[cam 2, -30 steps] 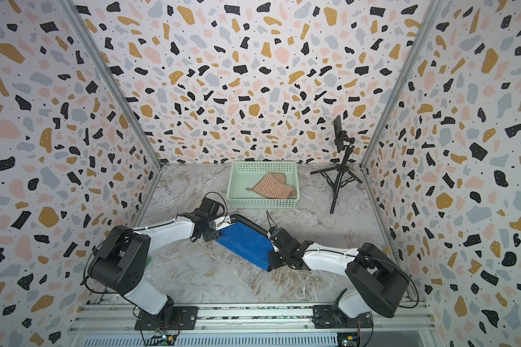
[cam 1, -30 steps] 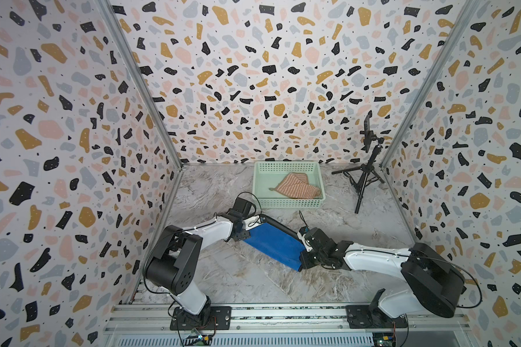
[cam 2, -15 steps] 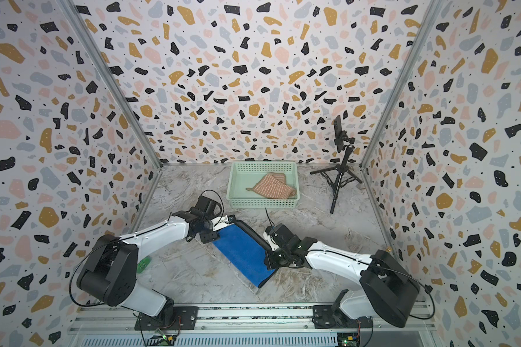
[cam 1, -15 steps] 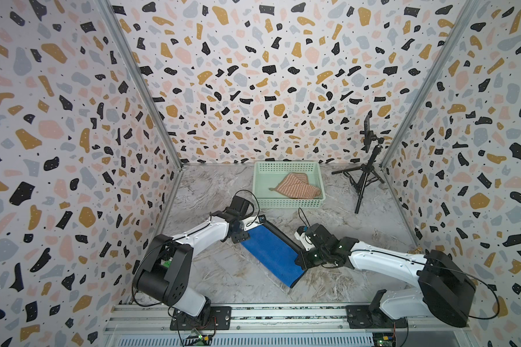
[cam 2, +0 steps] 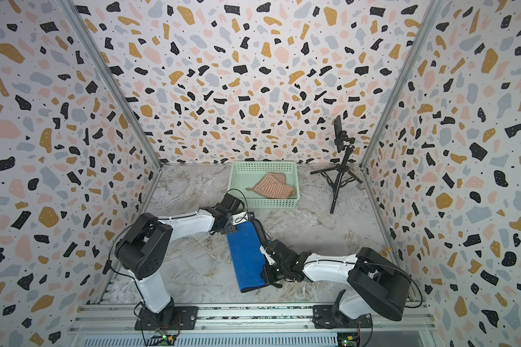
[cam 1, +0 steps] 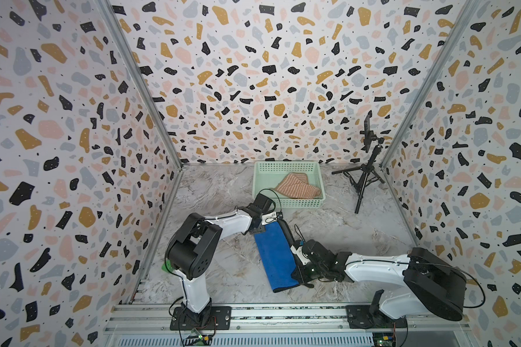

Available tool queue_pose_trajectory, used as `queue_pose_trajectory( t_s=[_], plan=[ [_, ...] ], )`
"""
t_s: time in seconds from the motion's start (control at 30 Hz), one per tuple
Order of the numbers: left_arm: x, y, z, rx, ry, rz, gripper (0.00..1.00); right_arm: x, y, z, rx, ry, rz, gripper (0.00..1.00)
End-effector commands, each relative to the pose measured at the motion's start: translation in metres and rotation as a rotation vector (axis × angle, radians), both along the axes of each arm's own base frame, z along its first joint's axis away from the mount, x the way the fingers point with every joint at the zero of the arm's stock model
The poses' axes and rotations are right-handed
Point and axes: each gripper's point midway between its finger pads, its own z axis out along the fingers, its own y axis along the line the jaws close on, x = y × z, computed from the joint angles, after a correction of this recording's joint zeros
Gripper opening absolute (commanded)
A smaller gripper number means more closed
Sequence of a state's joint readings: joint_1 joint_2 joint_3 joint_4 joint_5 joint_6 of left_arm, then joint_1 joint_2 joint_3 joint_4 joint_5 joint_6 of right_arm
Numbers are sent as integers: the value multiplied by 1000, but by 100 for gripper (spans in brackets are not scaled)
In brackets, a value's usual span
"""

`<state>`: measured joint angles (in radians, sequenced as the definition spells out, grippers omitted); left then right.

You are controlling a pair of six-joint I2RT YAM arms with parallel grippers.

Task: Fold the square dishcloth
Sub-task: Adjust the cleaning item at the center of the board, then fold the cleaning item at the center of the board.

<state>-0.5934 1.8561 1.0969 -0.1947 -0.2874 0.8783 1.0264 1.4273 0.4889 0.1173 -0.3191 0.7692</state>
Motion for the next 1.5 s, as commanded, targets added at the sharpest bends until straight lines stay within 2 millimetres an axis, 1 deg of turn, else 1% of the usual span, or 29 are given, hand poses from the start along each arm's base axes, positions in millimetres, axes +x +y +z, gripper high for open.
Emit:
queue_pose_trajectory(
  t_s=[0.0, 0.07, 0.13, 0.2, 0.23, 0.27, 0.3, 0.33, 0.37, 0.4, 0.43, 0.47, 0.5, 0.57, 0.6, 0.7, 0.77, 0.83, 0.93, 0.97, 1.07, 1.13, 1.2, 1.33, 1.47],
  plan=[
    [4, -34, -17, -22, 2, -69, 74, -23, 3, -11, 33, 137, -34, 0],
    [11, -51, -12, -63, -23, -92, 75, -20, 10, 1, 79, 121, -32, 1],
    [16, -62, 1, -116, -40, -91, 76, -17, 11, 16, 92, 94, -20, 3],
    [17, -62, 21, -172, -58, -89, 76, -7, 7, 32, 111, 68, -29, 5],
    [14, -59, 31, -202, -59, -88, 77, 1, 4, 40, 123, 49, -39, 6],
    [9, -56, 46, -245, -54, -91, 78, 8, 0, 45, 128, 37, -53, 6],
    [2, -50, 59, -291, -36, -90, 79, 19, -6, 49, 130, 20, -78, 5],
    [-10, -43, 66, -326, 9, -90, 80, 30, -10, 52, 131, -3, -95, 4],
    [-20, -38, 83, -374, 24, -95, 80, 41, -13, 55, 133, -26, -112, 3],
    [-31, -31, 94, -402, 47, -94, 80, 53, -14, 58, 135, -48, -130, 2],
    [-45, -22, 98, -411, 76, -95, 80, 64, -14, 59, 131, -58, -140, 1],
    [-60, -16, 99, -408, 114, -107, 80, 75, -11, 59, 130, -62, -145, 1],
    [-79, -9, 102, -403, 140, -129, 80, 88, -7, 62, 138, -64, -153, 0],
    [-115, 2, 98, -393, 215, -165, 78, 109, 8, 61, 160, -49, -143, 0],
    [-132, 4, 97, -401, 250, -186, 78, 119, 14, 58, 159, -41, -144, 0],
    [-193, 11, 86, -384, 388, -271, 76, 145, 33, 44, 166, -12, -137, 0],
    [-225, 10, 78, -368, 440, -333, 76, 159, 39, 33, 153, 2, -140, 0],
    [-250, 5, 72, -354, 459, -394, 76, 170, 37, 18, 120, 16, -169, 0],
    [-273, -8, 67, -347, 485, -463, 76, 178, 27, 3, 80, -5, -218, 0],
    [-277, -13, 64, -340, 491, -482, 76, 179, 23, -1, 67, -14, -228, 0],
    [-280, -26, 56, -304, 496, -522, 75, 174, 14, -13, 31, -11, -240, 0],
    [-280, -37, 52, -295, 502, -540, 73, 170, 8, -21, 12, -9, -244, 0],
    [-277, -47, 44, -266, 496, -554, 70, 166, 2, -28, -13, -8, -248, 0],
    [-270, -61, 27, -208, 489, -557, 64, 163, -3, -30, -16, -16, -258, 0],
    [-262, -69, 10, -153, 471, -545, 62, 163, -6, -30, -11, -36, -262, 0]
  ],
)
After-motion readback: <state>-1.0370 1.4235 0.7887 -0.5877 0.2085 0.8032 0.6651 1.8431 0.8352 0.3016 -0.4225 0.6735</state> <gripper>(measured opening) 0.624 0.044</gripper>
